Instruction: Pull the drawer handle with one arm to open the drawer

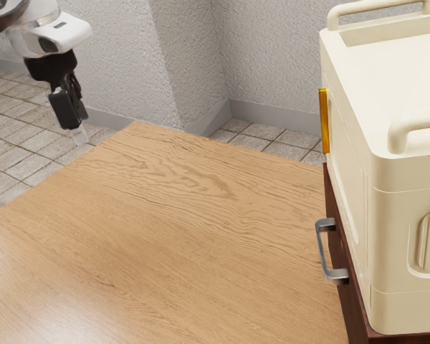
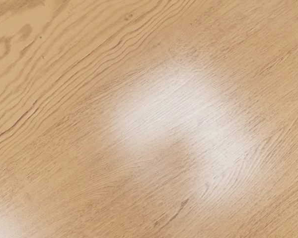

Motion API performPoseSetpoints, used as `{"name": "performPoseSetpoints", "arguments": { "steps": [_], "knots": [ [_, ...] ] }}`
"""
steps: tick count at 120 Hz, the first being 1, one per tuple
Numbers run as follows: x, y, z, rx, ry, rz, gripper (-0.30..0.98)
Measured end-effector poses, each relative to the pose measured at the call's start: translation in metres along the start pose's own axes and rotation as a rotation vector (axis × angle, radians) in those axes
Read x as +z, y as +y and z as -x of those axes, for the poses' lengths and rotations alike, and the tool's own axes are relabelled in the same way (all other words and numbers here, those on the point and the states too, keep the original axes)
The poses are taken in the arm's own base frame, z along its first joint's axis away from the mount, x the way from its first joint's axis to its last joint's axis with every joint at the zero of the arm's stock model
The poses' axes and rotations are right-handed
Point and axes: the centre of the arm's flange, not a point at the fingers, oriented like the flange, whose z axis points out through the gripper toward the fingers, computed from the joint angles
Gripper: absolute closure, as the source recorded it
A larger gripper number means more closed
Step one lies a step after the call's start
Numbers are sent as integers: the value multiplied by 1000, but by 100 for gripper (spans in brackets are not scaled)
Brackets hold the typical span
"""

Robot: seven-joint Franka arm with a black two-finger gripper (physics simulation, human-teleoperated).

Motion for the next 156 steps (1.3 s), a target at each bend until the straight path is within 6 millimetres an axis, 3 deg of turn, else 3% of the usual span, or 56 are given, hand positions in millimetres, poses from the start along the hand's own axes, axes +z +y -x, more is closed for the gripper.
{"name": "performPoseSetpoints", "arguments": {
  "steps": [12,29,34,40,46,53,58,64,72,90,102,116,156],
  "knots": [
    [13,0,-18,14,-8,9,0],
    [16,10,-33,35,-5,10,0],
    [12,28,-44,75,0,9,0],
    [7,68,-47,155,-14,-1,0],
    [14,103,-54,251,-37,-9,0],
    [24,125,-38,331,-36,-25,0],
    [33,128,-25,374,-29,-42,0],
    [50,130,-23,440,-31,-58,0],
    [56,131,-25,522,-24,-98,0],
    [68,131,-55,821,58,-126,0],
    [92,122,-80,1015,86,-130,0],
    [96,129,-103,1226,140,-186,0],
    [127,133,-146,1543,465,-198,8]
  ]
}}
